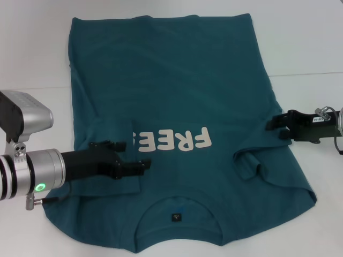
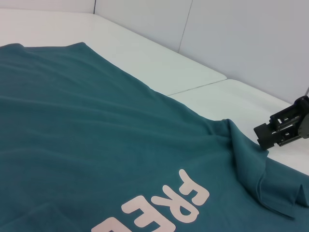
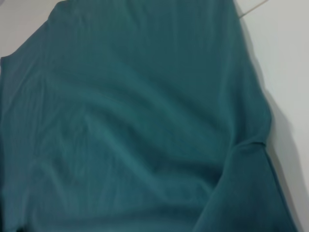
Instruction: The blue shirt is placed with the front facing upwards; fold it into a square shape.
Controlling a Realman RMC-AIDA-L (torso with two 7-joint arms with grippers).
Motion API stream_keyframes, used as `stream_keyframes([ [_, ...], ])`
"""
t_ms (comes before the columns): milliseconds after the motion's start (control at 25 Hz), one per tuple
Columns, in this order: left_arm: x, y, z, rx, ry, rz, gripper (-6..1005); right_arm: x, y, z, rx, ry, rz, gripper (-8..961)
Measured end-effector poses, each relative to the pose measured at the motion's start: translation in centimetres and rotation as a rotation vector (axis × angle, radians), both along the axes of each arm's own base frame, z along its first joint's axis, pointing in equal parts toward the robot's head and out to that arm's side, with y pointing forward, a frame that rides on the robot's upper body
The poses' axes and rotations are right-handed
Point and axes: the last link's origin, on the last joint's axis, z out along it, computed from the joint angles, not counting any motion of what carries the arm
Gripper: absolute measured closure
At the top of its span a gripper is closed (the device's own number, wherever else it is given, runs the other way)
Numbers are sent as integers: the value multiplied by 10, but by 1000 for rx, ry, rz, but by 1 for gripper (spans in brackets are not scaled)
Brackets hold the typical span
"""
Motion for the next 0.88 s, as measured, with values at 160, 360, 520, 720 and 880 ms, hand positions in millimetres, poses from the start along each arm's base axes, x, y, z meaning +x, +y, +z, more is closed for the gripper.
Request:
stream_keyframes([
  [160, 0, 0, 0, -3, -1, -1, 80, -2, 0, 4, 1, 4, 14, 341],
  [360, -1, -1, 0, -3, -2, 2, 79, 4, -1, 19, 12, -11, 10, 533],
  [520, -2, -1, 0, -2, -1, 4, 79, 9, -3, 21, 13, -16, 1, 430],
  [720, -1, -1, 0, -3, -2, 1, 79, 10, -4, 19, 11, -19, 1, 254],
  [880, 0, -1, 0, -5, -3, -2, 79, 8, -3, 18, 7, -21, 5, 209],
])
